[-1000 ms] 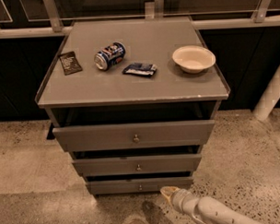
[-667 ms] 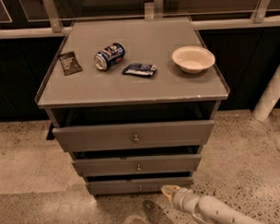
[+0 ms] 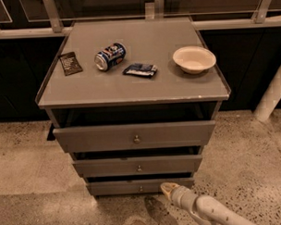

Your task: Open bottom drawer

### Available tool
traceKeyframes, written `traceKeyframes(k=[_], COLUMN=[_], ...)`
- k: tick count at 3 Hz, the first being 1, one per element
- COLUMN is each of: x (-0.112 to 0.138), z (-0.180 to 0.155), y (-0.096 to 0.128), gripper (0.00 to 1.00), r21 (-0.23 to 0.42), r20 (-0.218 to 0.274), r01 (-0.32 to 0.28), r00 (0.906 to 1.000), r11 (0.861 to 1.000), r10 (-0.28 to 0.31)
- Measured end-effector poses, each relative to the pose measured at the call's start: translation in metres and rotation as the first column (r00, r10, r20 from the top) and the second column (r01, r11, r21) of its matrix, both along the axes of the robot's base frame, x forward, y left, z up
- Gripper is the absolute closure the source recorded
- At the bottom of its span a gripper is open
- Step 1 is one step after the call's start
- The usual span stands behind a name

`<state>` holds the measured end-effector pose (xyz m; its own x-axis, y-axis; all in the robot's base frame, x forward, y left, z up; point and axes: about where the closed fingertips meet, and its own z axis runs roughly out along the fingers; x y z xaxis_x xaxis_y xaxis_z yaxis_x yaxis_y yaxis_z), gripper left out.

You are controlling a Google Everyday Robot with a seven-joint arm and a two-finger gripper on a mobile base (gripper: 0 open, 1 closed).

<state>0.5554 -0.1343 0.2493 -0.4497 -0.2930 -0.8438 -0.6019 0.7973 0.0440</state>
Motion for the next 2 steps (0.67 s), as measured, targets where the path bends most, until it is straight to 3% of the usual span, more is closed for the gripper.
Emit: traceKeyframes(k=[2], x=[0.06], z=[-0.006], y=[-0.016], gripper=[1.0], r21=[-0.011], r20=[0.097], r01=[0.054], r00=[0.9939], r11=[0.998], r10=[-0.053])
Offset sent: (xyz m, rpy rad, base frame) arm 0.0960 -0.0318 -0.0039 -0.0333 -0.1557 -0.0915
